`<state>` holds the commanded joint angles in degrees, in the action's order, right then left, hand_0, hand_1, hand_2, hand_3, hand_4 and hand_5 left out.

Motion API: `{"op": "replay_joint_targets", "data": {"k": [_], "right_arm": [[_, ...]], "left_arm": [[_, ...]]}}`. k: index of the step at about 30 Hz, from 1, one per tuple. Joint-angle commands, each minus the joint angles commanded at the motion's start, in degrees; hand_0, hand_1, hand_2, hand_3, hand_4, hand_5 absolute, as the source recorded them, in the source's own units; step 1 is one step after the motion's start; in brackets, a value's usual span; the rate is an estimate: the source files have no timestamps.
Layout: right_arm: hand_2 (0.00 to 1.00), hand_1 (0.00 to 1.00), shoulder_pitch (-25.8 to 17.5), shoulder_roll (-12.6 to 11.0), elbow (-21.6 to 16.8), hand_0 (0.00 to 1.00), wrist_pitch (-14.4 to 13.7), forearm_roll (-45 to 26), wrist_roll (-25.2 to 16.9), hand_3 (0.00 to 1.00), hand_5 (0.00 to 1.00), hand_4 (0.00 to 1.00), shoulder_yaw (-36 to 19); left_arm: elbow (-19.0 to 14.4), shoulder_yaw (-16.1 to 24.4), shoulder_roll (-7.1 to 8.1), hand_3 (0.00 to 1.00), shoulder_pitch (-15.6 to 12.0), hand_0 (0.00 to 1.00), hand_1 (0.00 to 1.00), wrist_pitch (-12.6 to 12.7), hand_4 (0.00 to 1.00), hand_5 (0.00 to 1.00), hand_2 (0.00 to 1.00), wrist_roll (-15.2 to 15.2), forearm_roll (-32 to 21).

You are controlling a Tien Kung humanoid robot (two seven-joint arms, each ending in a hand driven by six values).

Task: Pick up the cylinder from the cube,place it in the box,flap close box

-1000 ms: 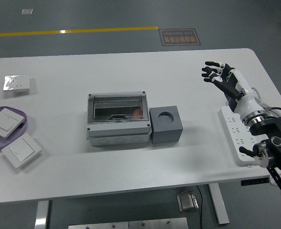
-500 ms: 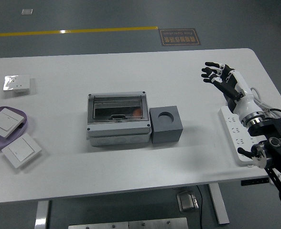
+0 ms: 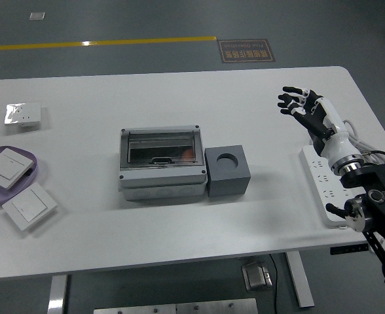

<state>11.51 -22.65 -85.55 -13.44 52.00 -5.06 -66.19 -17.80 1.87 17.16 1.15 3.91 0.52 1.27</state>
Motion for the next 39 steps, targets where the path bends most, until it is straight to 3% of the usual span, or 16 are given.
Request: {"op": "replay_joint_targets", "data": {"k": [16, 17, 22, 23, 33, 39], "right_arm": [[0.661, 0.649, 1.1, 0.0, -0.3, 0.717, -0.4, 2.5, 1.6, 0.673, 0.354, 0.669, 0.8], [0.659, 0.649, 1.2, 0.0, -0.4, 0.707, -0.5, 2.6, 1.6, 0.673, 0.253, 0.676, 0.8], [0.659, 0.649, 0.9, -0.2, -0.7, 0.707, -0.7, 2.1, 1.3, 0.673, 0.253, 0.676, 0.7], [0.659, 0.647, 0.8, -0.2, -0.6, 0.707, -0.8, 1.9, 1.2, 0.675, 0.133, 0.695, 0.6], [0.659, 0.646, 1.8, -0.7, -0.6, 0.711, -1.5, 1.7, 1.0, 0.674, 0.134, 0.693, 0.5], [0.657, 0.646, 0.9, -0.5, -0.5, 0.706, -2.0, 1.0, 0.4, 0.674, 0.147, 0.684, -0.9]], "left_arm": [[0.0, -0.3, -0.13, 0.626, 0.1, 0.613, 0.627, 0.0, 0.709, 0.245, 0.604, 0.1, -0.1], [0.0, -0.3, -0.17, 0.626, 0.1, 0.614, 0.627, 0.0, 0.709, 0.244, 0.604, 0.1, -0.1], [0.0, -0.2, -0.15, 0.626, 0.3, 0.614, 0.627, -0.1, 0.709, 0.244, 0.604, 0.2, 0.2], [0.0, -0.2, -0.05, 0.626, 0.4, 0.614, 0.627, -0.1, 0.708, 0.245, 0.604, 0.3, 0.2], [-0.1, -1.7, 1.85, 0.626, 1.3, 0.614, 0.627, -0.1, 0.709, 0.244, 0.604, 0.4, -0.1], [-0.1, -1.9, 2.19, 0.626, 1.6, 0.614, 0.628, -0.1, 0.709, 0.244, 0.605, 0.3, 0.4]]}}
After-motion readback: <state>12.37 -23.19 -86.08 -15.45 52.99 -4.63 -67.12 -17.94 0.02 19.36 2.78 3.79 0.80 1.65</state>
